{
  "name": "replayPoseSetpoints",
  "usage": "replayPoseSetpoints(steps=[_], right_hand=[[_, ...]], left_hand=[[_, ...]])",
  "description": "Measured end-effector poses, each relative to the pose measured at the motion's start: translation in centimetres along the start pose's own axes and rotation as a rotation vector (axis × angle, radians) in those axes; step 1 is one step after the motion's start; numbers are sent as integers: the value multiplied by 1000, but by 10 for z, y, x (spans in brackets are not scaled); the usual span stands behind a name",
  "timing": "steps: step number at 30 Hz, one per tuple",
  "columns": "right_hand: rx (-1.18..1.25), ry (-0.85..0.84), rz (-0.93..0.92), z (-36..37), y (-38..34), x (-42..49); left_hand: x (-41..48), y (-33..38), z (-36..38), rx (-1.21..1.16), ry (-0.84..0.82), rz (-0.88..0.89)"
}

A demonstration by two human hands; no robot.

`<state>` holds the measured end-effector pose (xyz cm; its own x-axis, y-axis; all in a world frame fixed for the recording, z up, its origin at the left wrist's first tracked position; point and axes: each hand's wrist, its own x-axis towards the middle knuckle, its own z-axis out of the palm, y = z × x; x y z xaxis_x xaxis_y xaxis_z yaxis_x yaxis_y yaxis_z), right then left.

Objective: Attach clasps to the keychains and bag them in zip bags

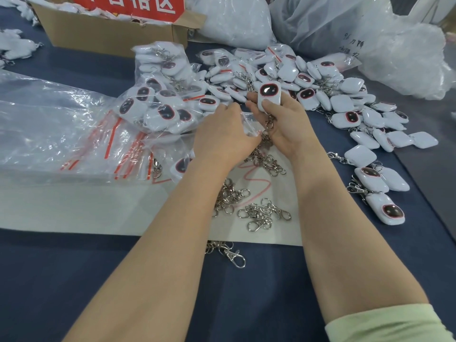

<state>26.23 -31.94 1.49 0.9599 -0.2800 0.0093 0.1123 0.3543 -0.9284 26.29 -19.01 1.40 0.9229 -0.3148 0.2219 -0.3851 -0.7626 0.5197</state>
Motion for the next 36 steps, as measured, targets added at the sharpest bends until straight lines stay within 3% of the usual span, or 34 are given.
replayPoseSetpoints(steps=[4, 11, 14, 19, 24, 26, 30, 33, 36], right_hand=[[-151, 64, -1, 0, -3, 2], [-730, 94, 83, -6, -27, 3], [-953, 10, 78, -2, -36, -2], [-806, -253, 129, 13, -34, -9], [-943, -56, -7, 21, -28, -5], [-971, -125, 4, 22, -29, -5], [-706, -313, 96, 19, -35, -12], [-717, -283, 88, 18, -35, -10], [-936, -199, 71, 18, -31, -8]], left_hand=[[0, 0, 0, -3, -9, -5], [0, 0, -1, -37, -7, -19], [0, 0, -2, -69, -7, -23], [0, -1, -3, -92, 3, -2], [1, 0, -3, -116, 0, -34], [1, 1, -4, -133, -4, -52], [0, 3, -9, -149, 9, -34], [-1, 5, -11, -128, 14, -24], [-1, 6, -9, -90, 6, -19]])
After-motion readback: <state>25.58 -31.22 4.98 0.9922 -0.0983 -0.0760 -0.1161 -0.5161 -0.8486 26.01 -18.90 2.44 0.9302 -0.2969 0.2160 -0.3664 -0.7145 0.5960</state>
